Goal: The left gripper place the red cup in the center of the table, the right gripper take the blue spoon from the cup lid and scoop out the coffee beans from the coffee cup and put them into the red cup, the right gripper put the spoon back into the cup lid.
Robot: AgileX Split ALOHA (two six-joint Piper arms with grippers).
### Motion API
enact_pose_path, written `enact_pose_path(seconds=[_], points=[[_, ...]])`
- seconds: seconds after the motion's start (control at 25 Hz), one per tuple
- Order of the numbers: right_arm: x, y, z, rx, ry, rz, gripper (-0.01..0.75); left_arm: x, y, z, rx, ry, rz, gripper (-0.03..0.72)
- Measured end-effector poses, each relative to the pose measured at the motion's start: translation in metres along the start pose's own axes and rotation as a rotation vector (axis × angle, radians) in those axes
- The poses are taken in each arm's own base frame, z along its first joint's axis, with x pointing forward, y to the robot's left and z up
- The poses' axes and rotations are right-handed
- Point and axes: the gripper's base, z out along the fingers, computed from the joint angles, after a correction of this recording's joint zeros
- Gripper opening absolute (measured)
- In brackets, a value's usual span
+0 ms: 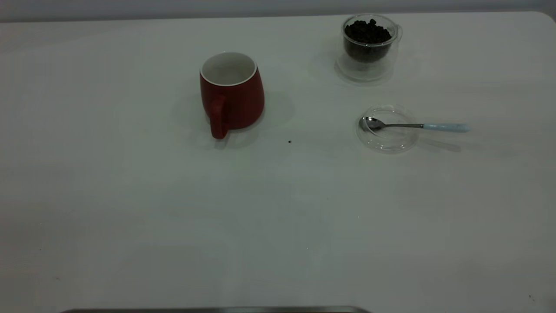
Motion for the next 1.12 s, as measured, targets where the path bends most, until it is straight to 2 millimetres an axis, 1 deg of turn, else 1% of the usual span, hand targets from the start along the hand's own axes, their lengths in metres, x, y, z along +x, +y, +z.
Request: enact_pose_path(seconds=[0.16, 0.32, 0.56, 0.68, 0.88, 1.12], points=[[0.024, 0.008, -0.022, 0.005, -0.036, -0.041, 0.451, 0.000, 0.000, 0.000, 0.000, 0.000, -0.001, 0.586], [0.040, 0.011, -0.038, 0.053, -0.142, -0.090, 0.451, 0.000, 0.000, 0.000, 0.000, 0.000, -0.001, 0.586], [0.062, 0.009, -0.055, 0.158, -0.257, -0.149, 0.451, 0.000, 0.000, 0.000, 0.000, 0.000, -0.002, 0.586], [0.075, 0.007, -0.048, 0.140, -0.292, -0.176, 0.451, 0.000, 0.000, 0.000, 0.000, 0.000, -0.002, 0.586], [0.091, -0.001, -0.025, 0.126, -0.332, -0.184, 0.451, 0.000, 0.000, 0.000, 0.000, 0.000, -0.002, 0.586], [0.095, -0.007, -0.024, 0.171, -0.346, -0.189, 0.449, 0.000, 0.000, 0.000, 0.000, 0.000, -0.002, 0.586]])
